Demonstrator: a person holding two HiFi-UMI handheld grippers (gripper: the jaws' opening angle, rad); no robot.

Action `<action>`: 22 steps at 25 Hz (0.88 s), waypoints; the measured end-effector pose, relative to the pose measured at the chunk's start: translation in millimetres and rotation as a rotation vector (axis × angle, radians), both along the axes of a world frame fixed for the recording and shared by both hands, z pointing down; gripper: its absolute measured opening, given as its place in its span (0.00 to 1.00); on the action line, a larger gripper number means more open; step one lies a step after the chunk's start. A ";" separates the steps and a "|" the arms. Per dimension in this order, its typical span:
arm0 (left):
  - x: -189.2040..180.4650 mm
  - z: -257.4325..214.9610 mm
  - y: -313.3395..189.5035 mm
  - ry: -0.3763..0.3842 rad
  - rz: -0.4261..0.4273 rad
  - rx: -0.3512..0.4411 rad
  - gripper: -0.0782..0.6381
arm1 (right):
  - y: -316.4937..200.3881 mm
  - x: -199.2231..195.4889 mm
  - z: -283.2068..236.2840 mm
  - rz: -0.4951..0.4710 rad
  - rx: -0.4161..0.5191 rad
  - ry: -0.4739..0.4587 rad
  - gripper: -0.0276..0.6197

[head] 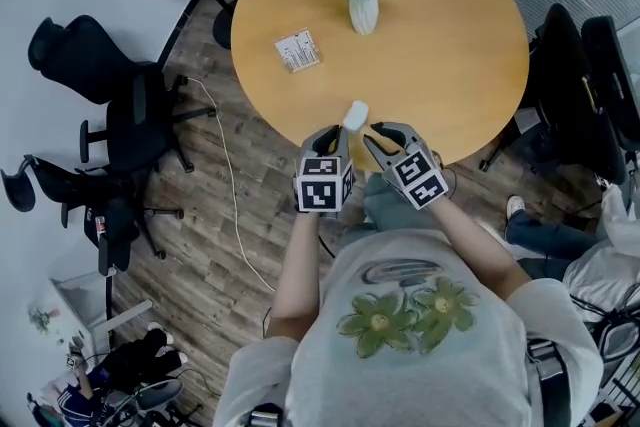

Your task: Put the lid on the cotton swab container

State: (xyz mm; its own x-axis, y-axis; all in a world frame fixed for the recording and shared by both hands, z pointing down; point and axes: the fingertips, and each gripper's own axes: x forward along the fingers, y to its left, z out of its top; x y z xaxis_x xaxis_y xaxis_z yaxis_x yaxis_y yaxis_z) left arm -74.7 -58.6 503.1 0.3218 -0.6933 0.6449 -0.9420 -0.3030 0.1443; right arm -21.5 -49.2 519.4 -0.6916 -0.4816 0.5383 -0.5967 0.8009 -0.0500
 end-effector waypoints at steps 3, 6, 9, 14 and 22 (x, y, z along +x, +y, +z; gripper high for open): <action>2.7 -10.5 9.3 0.005 -0.016 0.050 0.11 | 7.5 6.0 -10.9 0.014 0.026 -0.024 0.10; 7.0 -20.0 20.1 0.023 -0.012 0.089 0.11 | 16.0 10.2 -21.5 0.032 0.045 -0.048 0.05; 11.7 -27.7 29.7 0.042 -0.016 0.118 0.11 | 25.2 13.7 -35.6 0.034 0.084 -0.079 0.05; 15.6 -37.1 49.0 0.029 -0.013 0.155 0.11 | 45.9 14.7 -57.5 0.024 0.106 -0.123 0.05; 25.5 -40.5 74.7 -0.079 0.014 0.202 0.11 | 74.9 16.2 -68.0 0.003 0.143 -0.142 0.05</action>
State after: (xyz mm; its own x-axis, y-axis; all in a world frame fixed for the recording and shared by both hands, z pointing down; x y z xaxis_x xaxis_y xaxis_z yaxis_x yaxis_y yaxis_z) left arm -49.2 16.1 462.7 0.2862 -0.8070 0.5165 -0.9435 -0.3314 0.0051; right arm -5.3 25.7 451.4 -0.7544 -0.5481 0.3612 -0.5940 0.8042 -0.0201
